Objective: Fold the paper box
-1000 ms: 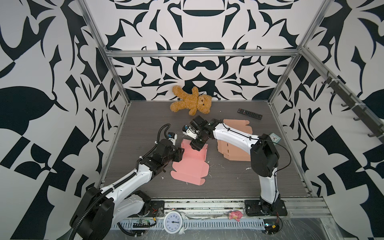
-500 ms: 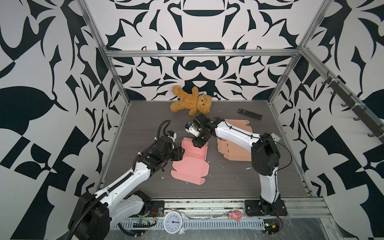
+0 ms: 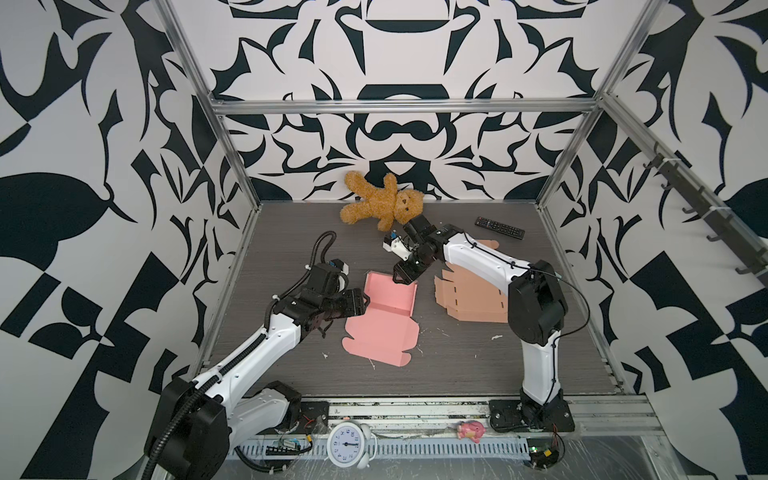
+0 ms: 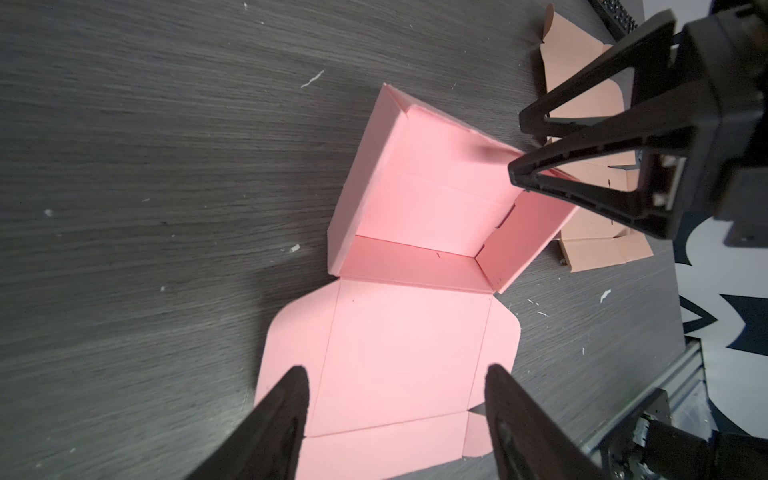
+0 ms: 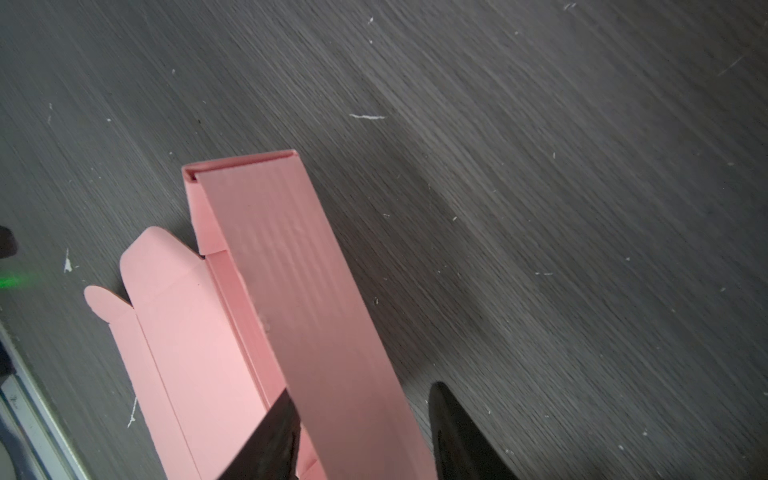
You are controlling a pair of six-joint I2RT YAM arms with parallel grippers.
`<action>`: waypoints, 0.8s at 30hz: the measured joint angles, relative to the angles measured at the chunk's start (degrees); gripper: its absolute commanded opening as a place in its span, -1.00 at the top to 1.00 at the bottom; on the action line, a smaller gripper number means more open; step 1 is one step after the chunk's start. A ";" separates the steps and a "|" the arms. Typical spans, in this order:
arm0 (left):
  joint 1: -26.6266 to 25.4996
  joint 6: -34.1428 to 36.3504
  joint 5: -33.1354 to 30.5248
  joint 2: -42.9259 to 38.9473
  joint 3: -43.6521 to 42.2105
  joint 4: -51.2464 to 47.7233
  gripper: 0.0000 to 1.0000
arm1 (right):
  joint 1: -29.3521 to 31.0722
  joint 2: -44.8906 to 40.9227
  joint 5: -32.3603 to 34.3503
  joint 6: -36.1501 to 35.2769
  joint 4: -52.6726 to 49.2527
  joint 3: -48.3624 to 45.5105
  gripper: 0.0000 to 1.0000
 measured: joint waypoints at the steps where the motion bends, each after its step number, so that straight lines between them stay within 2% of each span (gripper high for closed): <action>1: 0.59 -0.24 0.63 0.00 0.00 -0.31 -0.42 | -0.22 0.09 -0.28 0.17 0.15 0.00 -0.02; 13: 4.52 -1.73 4.50 -2.25 0.00 -4.48 -0.42 | -1.95 4.09 -0.94 0.87 1.25 -0.13 0.10; 24: 9.29 -2.64 7.89 -3.13 -0.02 -6.62 -0.43 | -3.23 4.31 -0.90 2.62 3.58 -3.30 0.16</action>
